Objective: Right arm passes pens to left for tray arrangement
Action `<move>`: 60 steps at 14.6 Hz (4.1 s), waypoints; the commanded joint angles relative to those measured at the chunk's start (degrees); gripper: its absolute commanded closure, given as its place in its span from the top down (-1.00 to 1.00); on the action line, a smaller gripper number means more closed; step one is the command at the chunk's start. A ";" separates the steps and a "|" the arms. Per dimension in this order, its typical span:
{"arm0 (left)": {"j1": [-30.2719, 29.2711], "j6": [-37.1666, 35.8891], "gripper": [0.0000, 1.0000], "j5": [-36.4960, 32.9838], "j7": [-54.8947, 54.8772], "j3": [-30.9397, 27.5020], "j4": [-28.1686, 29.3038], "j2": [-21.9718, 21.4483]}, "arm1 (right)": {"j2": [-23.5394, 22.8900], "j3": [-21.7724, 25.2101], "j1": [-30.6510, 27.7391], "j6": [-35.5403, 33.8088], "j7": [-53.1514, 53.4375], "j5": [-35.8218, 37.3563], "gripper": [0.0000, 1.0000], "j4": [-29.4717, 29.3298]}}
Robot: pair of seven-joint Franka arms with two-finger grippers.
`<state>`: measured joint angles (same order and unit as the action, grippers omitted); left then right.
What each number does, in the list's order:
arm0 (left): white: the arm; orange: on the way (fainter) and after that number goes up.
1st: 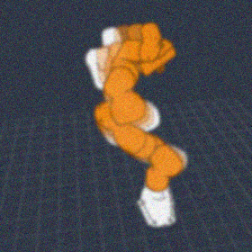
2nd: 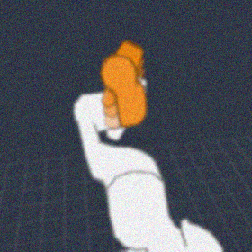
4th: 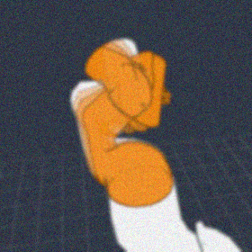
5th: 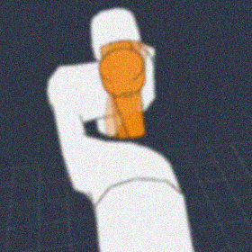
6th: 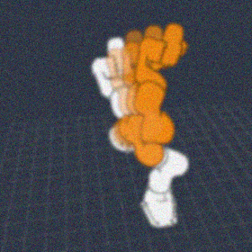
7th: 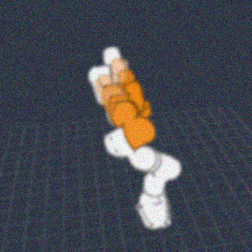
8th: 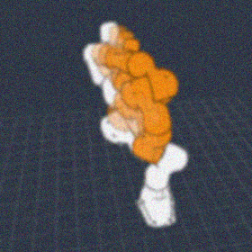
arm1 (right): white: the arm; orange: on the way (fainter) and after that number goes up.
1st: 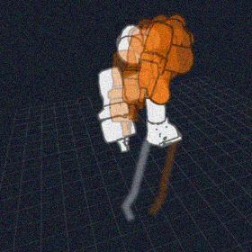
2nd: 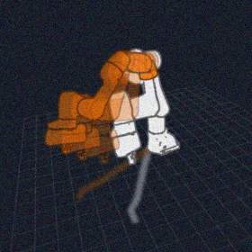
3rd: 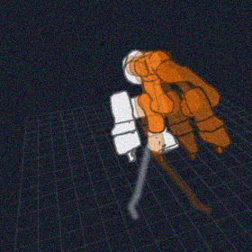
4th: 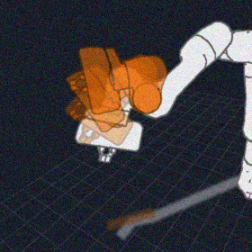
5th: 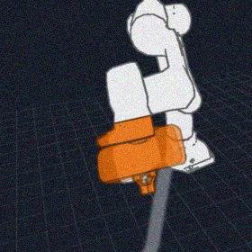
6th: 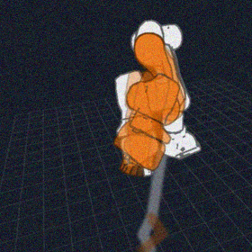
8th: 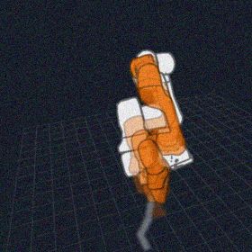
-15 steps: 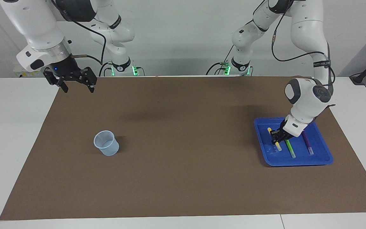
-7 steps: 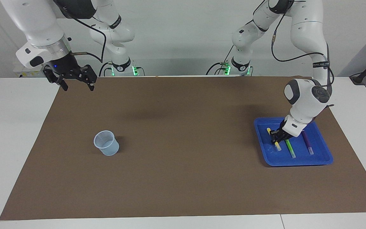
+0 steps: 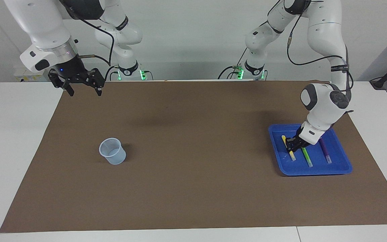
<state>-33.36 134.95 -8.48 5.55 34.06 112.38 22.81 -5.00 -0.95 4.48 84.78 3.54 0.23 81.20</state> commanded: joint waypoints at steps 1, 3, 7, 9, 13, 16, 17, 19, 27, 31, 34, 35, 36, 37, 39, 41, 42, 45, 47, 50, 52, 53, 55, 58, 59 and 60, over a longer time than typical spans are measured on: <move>-0.48 -0.47 0.13 -0.92 0.25 -0.05 -0.22 -0.57 | 2.18 -0.36 0.09 -0.40 2.78 -1.38 1.00 1.51; -0.30 -2.93 0.69 -0.84 0.26 -0.05 -2.42 -0.40 | 3.50 -0.28 0.09 -1.55 3.05 -1.38 1.00 2.99; -0.21 -3.56 0.87 -0.84 0.25 -0.05 -3.13 -0.49 | 5.35 -0.28 -0.78 -1.03 2.79 -1.38 1.00 5.73; -0.21 -4.60 0.92 -0.84 0.26 -0.05 -3.74 -1.01 | 5.61 0.16 -0.78 -1.03 2.70 -1.38 1.00 5.55; 0.67 -15.92 0.98 -1.01 0.26 0.13 -10.58 -1.63 | 9.39 0.34 -0.70 -0.59 2.79 -1.38 1.00 5.55; 1.89 -19.98 0.98 -1.01 0.34 0.13 -11.74 -4.78 | 9.48 0.42 -0.78 -0.59 2.97 -1.38 1.00 5.73; 2.16 -21.56 0.98 -1.10 0.34 0.22 -11.74 -5.92 | 9.48 0.51 -0.87 -0.67 2.97 -1.38 1.00 5.81; 3.65 -24.81 0.99 -1.10 0.52 0.22 -11.74 -8.91 | 9.57 0.51 -0.79 -0.59 2.88 -1.38 1.00 5.90; 3.57 -26.86 1.00 -1.01 0.43 0.30 -10.69 -12.70 | 11.24 0.60 -2.45 -0.06 2.09 -1.38 1.00 9.41; 2.09 -26.58 1.00 -1.01 0.34 0.04 -10.78 -12.70 | 11.59 0.60 -2.45 -0.06 2.18 -1.38 1.00 10.03; 0.58 -26.32 1.00 -1.01 0.34 -0.05 -10.78 -12.70 | 11.86 0.60 -2.45 -0.06 2.18 -1.46 1.00 10.30; 0.58 -25.54 1.00 -1.01 0.34 0.04 -10.86 -12.70 | 11.86 0.60 -2.45 -0.06 2.18 -1.46 1.00 10.30; 0.67 -26.40 1.00 -1.01 0.34 0.04 -11.65 -12.79 | 11.86 0.60 -2.45 -0.06 2.26 -1.46 1.00 10.30; 0.84 -27.28 1.00 -1.01 0.26 0.30 -11.74 -14.10 | 11.86 0.51 -2.37 -0.06 2.26 -1.55 1.00 10.30; 2.07 -28.51 1.00 -0.92 0.52 0.74 -11.48 -18.39 | 11.86 0.51 -2.37 0.03 2.26 -1.55 1.00 10.38; 4.44 -30.00 1.00 -0.84 0.61 0.92 -11.39 -21.83 | 11.94 0.51 -2.37 0.03 2.53 -1.64 1.00 10.82; 4.79 -30.62 1.00 -0.49 0.52 1.01 -11.65 -23.41 | 12.12 0.51 -2.45 0.12 2.27 -1.64 1.00 11.26; 4.80 -30.81 1.00 -0.13 -0.36 0.74 -11.74 -24.74 | 12.12 0.51 -2.54 0.73 2.18 -1.64 1.00 11.53; 3.83 -29.84 1.00 2.05 -2.02 0.31 -11.74 -24.66 | 12.47 0.51 -2.54 0.82 2.26 -1.64 1.00 12.05; 5.40 -28.08 1.00 2.94 -9.65 -3.01 -11.48 -25.09 | 12.91 0.60 -2.54 2.05 2.26 -1.64 1.00 13.02; 16.94 -27.55 1.00 3.03 -10.56 -14.83 -11.57 -25.45 | 13.00 0.60 -2.54 2.23 2.26 -1.64 1.00 13.46; 24.32 -27.55 1.00 3.03 -10.56 -22.21 -11.48 -25.80 | 13.00 0.51 -2.54 2.23 2.26 -1.64 1.00 13.46; 29.66 -27.29 1.00 3.03 -10.64 -27.98 -11.22 -26.06 | 13.09 0.51 -2.54 2.23 2.44 -1.64 1.00 13.46; 31.16 -27.11 1.00 3.03 -10.56 -28.70 -10.87 -26.24 | 13.35 0.51 -2.54 2.40 2.53 -1.64 1.00 14.08; 31.77 -27.37 1.00 3.03 -10.29 -28.70 -10.86 -26.24 | 13.35 0.51 -2.46 2.40 2.53 -1.64 1.00 14.08; 31.78 -27.46 1.00 3.03 -10.38 -28.70 -10.86 -26.24 | 13.35 0.51 -2.45 2.40 2.61 -1.64 1.00 14.08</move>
<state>-3.21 106.73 -6.19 -4.22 6.66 100.01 -2.03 6.56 -0.20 2.65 85.61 5.94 0.03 92.94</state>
